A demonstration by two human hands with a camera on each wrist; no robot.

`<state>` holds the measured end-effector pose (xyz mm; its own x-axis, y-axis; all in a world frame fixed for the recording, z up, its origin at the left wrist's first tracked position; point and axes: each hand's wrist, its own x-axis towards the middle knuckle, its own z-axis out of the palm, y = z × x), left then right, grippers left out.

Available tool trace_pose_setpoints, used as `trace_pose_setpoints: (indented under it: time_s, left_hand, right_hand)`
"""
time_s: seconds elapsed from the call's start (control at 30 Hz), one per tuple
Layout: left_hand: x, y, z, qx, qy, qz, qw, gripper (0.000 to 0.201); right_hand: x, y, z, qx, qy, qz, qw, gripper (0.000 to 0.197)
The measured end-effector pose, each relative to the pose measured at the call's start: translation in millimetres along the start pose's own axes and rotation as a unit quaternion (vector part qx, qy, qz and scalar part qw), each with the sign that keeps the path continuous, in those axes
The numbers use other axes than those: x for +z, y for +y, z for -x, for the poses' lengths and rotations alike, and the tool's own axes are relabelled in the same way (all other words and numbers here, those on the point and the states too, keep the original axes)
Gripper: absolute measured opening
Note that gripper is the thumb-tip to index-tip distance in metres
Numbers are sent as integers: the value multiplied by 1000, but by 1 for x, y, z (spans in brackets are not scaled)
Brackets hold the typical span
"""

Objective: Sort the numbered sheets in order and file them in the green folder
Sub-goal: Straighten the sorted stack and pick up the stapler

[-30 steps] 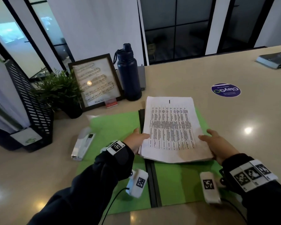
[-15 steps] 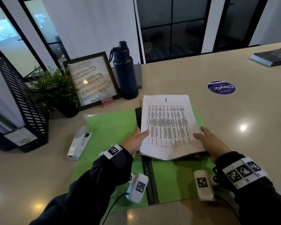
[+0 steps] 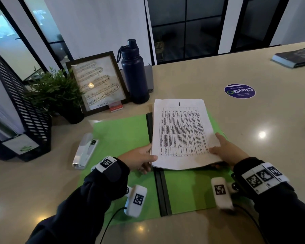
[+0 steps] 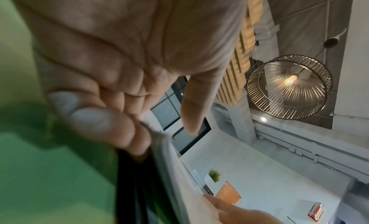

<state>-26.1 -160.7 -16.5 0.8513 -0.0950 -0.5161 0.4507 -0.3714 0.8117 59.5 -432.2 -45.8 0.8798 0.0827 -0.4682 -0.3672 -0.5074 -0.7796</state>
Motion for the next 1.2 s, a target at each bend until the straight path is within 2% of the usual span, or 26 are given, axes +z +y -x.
trace_pose_setpoints:
  time_s: [0.1,0.2,0.3,0.47,0.8,1.0,1.2]
  left_hand:
    - [-6,-7,12,10,36,-26,999,73]
    - [-4,-19,17,0,83,30,996,48]
    - [9,-20,23,10,103,103,989,20]
    - [22,-14,22,65,165,140,974,5]
    - [23,-5,22,129,263,127,948,7]
    - [24,-4,20,127,283,101,945,14]
    - [28,-8,19,96,283,113,948,16]
  right_hand:
    - [-1,2,0,13,3,-62,998,73]
    - [0,6,-3,31,0,-173,984,70]
    - [3,7,-5,40,-7,-260,965,66]
    - [6,6,-2,28,-25,-338,940,65]
    - [10,6,-2,35,-37,-330,943,68]
    - [12,5,1,28,-38,-325,945,66]
    - [14,5,3,18,-48,-318,947,63]
